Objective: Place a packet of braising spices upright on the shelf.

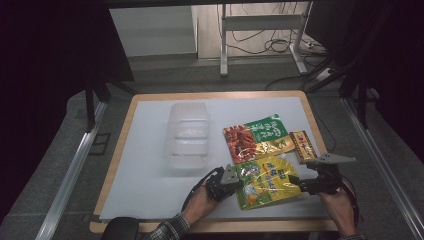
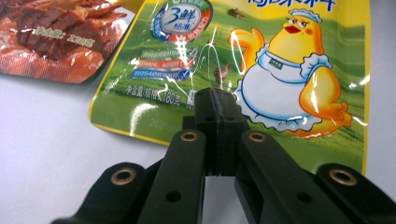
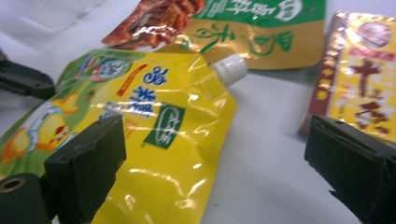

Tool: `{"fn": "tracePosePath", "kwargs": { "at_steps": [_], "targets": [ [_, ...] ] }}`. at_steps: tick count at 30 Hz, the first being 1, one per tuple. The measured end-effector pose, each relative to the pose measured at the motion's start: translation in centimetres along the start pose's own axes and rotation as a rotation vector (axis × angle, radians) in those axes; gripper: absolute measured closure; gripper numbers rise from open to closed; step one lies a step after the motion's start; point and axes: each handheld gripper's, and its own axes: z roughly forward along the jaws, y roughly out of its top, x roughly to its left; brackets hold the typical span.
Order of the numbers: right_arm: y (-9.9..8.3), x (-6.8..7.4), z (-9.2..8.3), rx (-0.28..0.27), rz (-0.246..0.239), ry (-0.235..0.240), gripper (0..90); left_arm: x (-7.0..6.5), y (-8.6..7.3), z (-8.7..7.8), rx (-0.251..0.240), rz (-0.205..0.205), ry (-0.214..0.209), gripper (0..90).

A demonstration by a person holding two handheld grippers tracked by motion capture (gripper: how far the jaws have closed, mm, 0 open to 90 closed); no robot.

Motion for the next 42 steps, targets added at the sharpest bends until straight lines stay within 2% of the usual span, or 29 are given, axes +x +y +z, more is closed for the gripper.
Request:
{"fn": "tracePosePath", "kwargs": {
  "at_steps": [8, 13, 17, 25, 28, 31, 33, 34, 35, 36, 38, 39, 40, 42],
  "targets": [
    [-0.3, 0.3, 0.6, 0.052, 0.007, 0.046, 6.0, -0.2, -0.2, -0.2, 0.025, 0.011, 0.012, 90.0],
    [-0.4, 0.6, 1.4, 0.097, 0.034, 0.085, 6.8, -0.4, -0.4, -0.4, 0.028, 0.015, 0.015, 90.0],
    [-0.4, 1.0, 1.8, 0.123, 0.042, 0.091, 7.6, -0.5, -0.4, -0.4, 0.027, 0.020, 0.020, 90.0],
    [-0.5, 1.8, 3.1, 0.190, 0.064, 0.169, 6.6, -0.6, -0.5, -0.5, 0.030, 0.024, 0.026, 90.0],
    [-0.5, 1.7, 3.3, 0.194, 0.076, 0.183, 7.6, -0.7, -0.5, -0.5, 0.028, 0.025, 0.028, 90.0],
    [-0.2, 1.7, 3.1, 0.181, 0.088, 0.174, 14.2, -0.6, -0.5, -0.5, 0.031, 0.024, 0.024, 90.0],
    [0.0, 1.6, 2.9, 0.163, 0.112, 0.151, 24.7, -0.6, -0.5, -0.5, 0.029, 0.018, 0.024, 90.0],
    [0.0, 1.6, 2.9, 0.163, 0.112, 0.151, 24.7, -0.5, -0.5, -0.6, 0.032, 0.019, 0.021, 90.0],
    [0.1, 1.6, 2.6, 0.149, 0.131, 0.140, 32.4, -0.6, -0.5, -0.5, 0.027, 0.014, 0.022, 90.0],
    [0.1, 1.6, 2.6, 0.149, 0.131, 0.140, 32.4, -0.6, -0.5, -0.5, 0.027, 0.014, 0.022, 90.0],
    [0.2, 1.5, 2.4, 0.138, 0.135, 0.119, 39.4, -0.6, -0.5, -0.6, 0.031, 0.018, 0.024, 90.0],
    [0.2, 1.5, 2.2, 0.126, 0.152, 0.113, 45.0, -0.7, -0.5, -0.5, 0.026, 0.012, 0.027, 90.0],
    [0.2, 1.5, 2.2, 0.126, 0.152, 0.113, 45.0, -0.7, -0.5, -0.5, 0.026, 0.012, 0.027, 90.0],
    [0.2, 1.3, 2.0, 0.108, 0.176, 0.126, 50.8, -0.7, -0.5, -0.5, 0.029, 0.015, 0.030, 90.0]
  ]
}}
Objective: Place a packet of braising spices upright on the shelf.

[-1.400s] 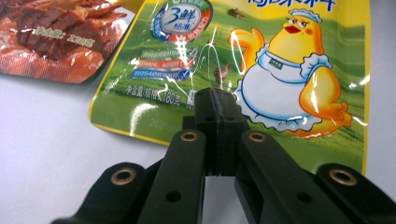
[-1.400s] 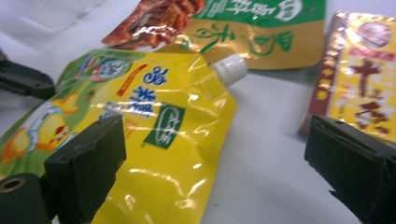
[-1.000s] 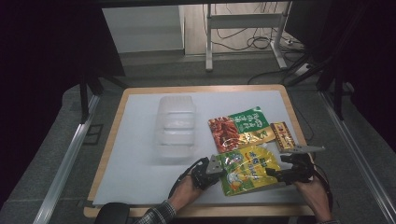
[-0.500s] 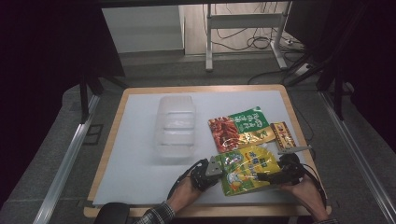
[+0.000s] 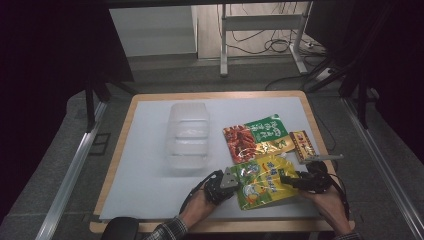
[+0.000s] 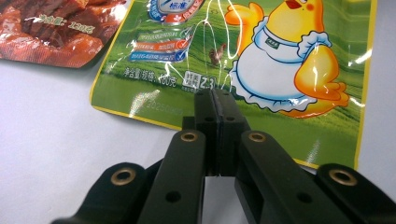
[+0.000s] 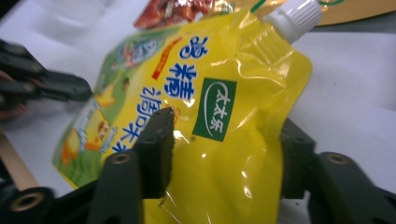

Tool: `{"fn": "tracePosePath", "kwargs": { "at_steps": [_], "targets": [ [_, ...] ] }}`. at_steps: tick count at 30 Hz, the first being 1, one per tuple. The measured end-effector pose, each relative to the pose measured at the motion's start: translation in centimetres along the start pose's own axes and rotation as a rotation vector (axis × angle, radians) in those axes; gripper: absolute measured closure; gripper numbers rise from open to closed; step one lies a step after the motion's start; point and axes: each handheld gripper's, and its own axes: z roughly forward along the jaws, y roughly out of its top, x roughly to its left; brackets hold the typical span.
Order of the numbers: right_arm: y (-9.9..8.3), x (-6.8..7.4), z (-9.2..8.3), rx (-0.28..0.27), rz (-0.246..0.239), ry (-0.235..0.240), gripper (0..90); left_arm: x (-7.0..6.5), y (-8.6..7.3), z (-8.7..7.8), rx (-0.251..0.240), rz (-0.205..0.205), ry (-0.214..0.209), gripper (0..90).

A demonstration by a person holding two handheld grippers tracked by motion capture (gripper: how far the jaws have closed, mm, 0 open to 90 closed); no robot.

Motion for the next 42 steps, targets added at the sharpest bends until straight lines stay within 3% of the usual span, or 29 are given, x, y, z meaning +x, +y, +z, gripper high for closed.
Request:
{"fn": "tracePosePath", "kwargs": {
  "at_steps": [1, 6, 7, 8, 9, 12, 14, 15, 18, 22, 27, 31, 38, 42],
  "targets": [
    [0.0, -0.1, -0.2, -0.010, 0.009, 0.001, 56.4, 0.0, 0.0, 0.0, -0.001, 0.000, 0.002, 90.0],
    [0.1, 0.3, -0.2, -0.013, -0.011, -0.001, 64.5, -0.1, 0.0, 0.0, -0.001, -0.002, 0.003, 90.0],
    [0.1, 0.6, -0.3, -0.008, -0.041, -0.031, 72.1, -0.1, 0.0, 0.0, -0.008, -0.014, 0.000, 90.0],
    [0.1, 0.6, -0.3, -0.008, -0.041, -0.031, 72.1, -0.1, 0.0, 0.0, -0.008, -0.014, 0.000, 90.0],
    [0.2, 0.8, -0.4, -0.008, -0.054, -0.040, 80.2, 0.0, 0.0, 0.0, -0.008, -0.019, -0.002, 90.0],
    [0.2, 1.1, -0.4, -0.006, -0.086, -0.056, 84.4, 0.0, 0.1, 0.0, 0.001, -0.011, 0.001, 89.9],
    [0.3, 1.4, -0.5, -0.004, -0.112, -0.074, 85.3, -0.1, 0.2, -0.1, 0.006, 0.002, 0.013, 89.8],
    [0.4, 1.6, -0.6, -0.007, -0.132, -0.086, 85.7, -0.3, 0.3, -0.2, 0.018, 0.022, 0.039, 87.6],
    [0.5, 1.8, -0.7, -0.013, -0.143, -0.086, 85.8, -0.5, 0.4, -0.4, 0.031, 0.045, 0.059, 85.5],
    [0.7, 1.9, -1.0, -0.029, -0.147, -0.074, 85.9, -0.3, 0.4, -1.1, 0.017, 0.029, 0.075, 78.8],
    [1.1, 2.0, -1.6, -0.057, -0.128, -0.042, 85.8, 0.0, -0.1, -2.2, -0.019, -0.020, 0.071, 66.6],
    [1.5, 2.3, -2.0, -0.082, -0.121, -0.016, 85.8, -0.1, -0.4, -2.6, -0.023, -0.023, 0.073, 55.6],
    [2.1, 2.7, -2.4, -0.103, -0.115, 0.017, 86.7, -0.6, -0.9, -3.4, -0.029, -0.018, 0.078, 48.7],
    [2.4, 3.0, -2.7, -0.111, -0.110, 0.038, 87.0, -0.4, -1.4, -4.0, -0.036, -0.043, 0.084, 42.8]
  ]
}}
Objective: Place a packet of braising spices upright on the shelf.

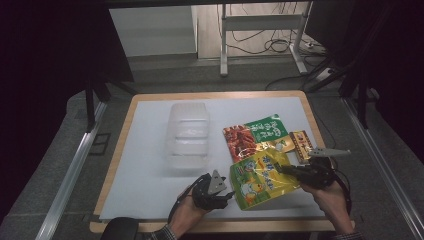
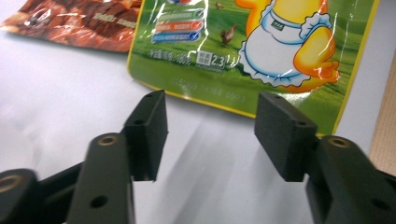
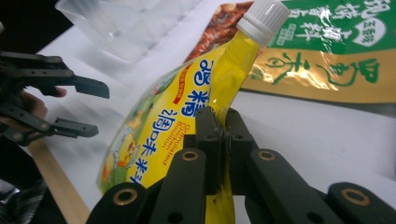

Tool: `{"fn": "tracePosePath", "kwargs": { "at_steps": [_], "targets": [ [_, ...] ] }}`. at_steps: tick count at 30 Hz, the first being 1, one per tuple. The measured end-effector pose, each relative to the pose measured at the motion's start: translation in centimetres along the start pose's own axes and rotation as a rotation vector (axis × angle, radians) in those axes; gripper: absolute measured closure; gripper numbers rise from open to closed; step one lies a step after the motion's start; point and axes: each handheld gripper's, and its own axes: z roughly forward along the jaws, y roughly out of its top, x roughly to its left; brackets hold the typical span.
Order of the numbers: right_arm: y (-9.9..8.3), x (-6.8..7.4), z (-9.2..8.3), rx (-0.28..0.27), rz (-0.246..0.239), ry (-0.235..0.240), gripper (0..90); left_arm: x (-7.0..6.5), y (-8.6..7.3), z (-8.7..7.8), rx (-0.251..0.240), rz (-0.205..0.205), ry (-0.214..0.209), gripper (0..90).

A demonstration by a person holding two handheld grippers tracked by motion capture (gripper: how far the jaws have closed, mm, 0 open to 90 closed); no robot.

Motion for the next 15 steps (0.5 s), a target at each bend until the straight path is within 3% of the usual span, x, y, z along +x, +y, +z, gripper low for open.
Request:
{"fn": "tracePosePath", "kwargs": {
  "at_steps": [5, 8, 15],
  "targets": [
    [0.6, 0.2, -0.1, -0.019, 0.007, 0.028, 87.4, 0.2, -0.8, -1.2, -0.024, -0.012, 0.004, 34.7],
    [1.0, 0.2, -0.2, -0.032, 0.037, 0.061, 88.1, 0.3, -1.2, -1.7, -0.033, -0.017, 0.016, 28.9],
    [2.3, 1.0, 0.0, -0.033, 0.035, 0.102, 88.8, 0.5, -1.7, -3.1, -0.049, -0.037, 0.040, 13.9]
  ]
}}
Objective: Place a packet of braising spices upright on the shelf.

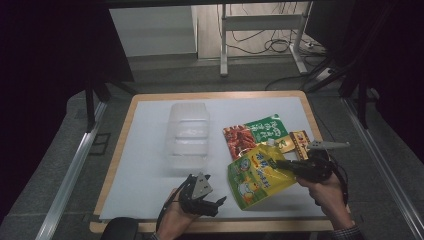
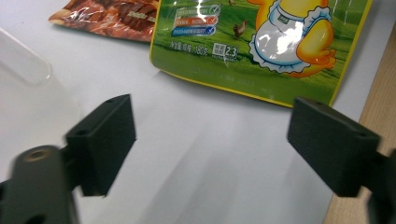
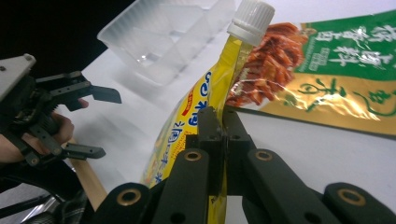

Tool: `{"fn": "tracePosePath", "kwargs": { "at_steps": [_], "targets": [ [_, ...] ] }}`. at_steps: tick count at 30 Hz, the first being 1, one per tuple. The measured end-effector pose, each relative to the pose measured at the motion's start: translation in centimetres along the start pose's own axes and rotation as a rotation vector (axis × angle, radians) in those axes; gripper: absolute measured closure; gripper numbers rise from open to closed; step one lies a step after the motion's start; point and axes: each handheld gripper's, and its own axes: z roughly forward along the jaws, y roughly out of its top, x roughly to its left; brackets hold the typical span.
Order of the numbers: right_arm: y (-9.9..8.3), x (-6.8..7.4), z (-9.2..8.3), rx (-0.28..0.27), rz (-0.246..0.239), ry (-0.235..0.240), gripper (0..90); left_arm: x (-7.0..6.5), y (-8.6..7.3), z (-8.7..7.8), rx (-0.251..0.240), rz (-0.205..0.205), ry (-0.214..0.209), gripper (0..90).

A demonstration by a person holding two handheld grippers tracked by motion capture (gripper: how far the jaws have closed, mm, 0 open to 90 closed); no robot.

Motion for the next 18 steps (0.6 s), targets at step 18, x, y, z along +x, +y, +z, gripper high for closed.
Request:
{"fn": "tracePosePath", "kwargs": {
  "at_steps": [18],
  "targets": [
    [3.6, 1.8, -0.4, -0.028, -0.041, 0.065, 89.0, 0.5, -0.6, -2.1, -0.044, 0.008, 0.014, 1.5]
  ]
}}
